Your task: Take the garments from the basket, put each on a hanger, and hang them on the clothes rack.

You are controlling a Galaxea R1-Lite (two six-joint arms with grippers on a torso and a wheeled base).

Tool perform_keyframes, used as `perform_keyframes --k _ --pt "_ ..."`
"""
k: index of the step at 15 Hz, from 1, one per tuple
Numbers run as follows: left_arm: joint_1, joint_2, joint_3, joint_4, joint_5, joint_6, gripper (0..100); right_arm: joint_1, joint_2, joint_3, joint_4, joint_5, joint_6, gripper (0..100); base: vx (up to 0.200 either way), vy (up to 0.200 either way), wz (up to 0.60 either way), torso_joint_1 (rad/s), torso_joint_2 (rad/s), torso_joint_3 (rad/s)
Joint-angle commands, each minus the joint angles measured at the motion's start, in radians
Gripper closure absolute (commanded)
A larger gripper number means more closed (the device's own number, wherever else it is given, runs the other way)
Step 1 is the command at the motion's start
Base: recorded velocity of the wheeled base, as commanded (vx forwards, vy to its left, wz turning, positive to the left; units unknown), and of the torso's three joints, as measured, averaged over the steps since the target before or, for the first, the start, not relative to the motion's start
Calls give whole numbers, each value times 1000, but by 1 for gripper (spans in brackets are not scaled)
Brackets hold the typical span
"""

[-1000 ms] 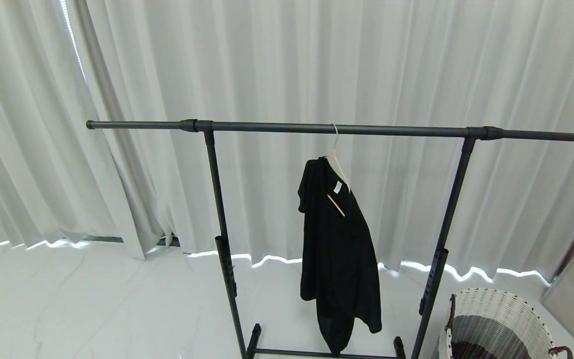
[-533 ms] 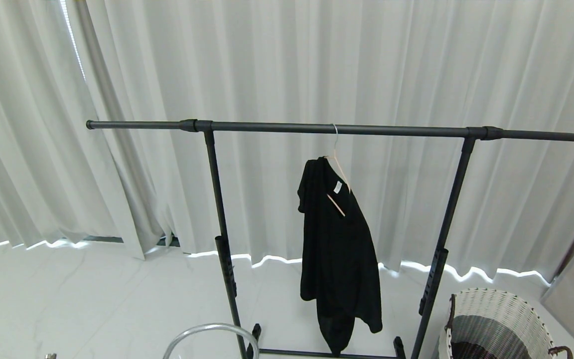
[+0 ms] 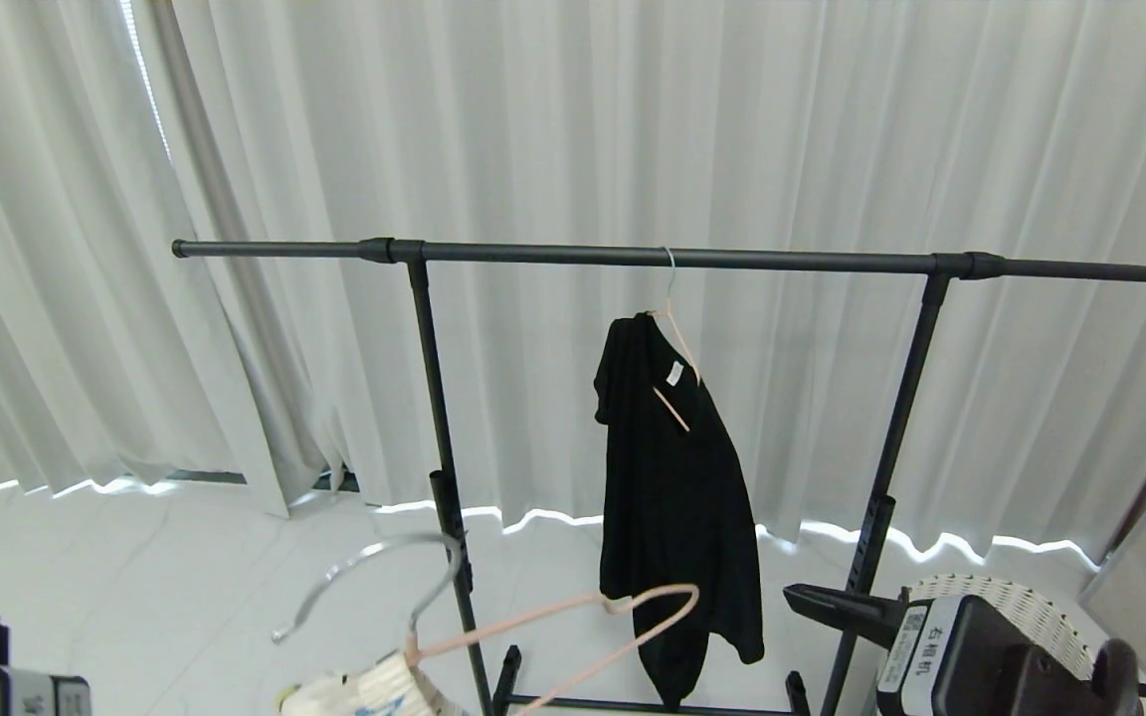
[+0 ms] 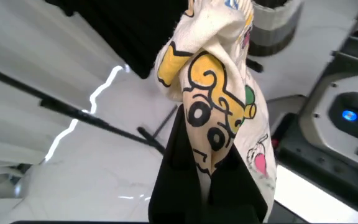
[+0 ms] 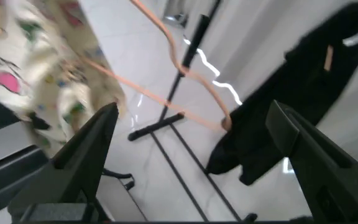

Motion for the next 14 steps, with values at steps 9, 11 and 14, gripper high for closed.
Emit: perform_keyframes --k 9,11,14 --pt "33 -27 -69 -169 -73 72 100 -16 234 -191 -3 3 314 0 0 0 0 0 0 0" --pt "33 -26 -78 -169 -81 72 100 24 285 -200 -3 0 322 0 0 0 0 0 0 0" --pt "33 -27 -81 -174 -83 72 100 58 354 -197 -3 -50 346 0 0 0 0 0 0 0"
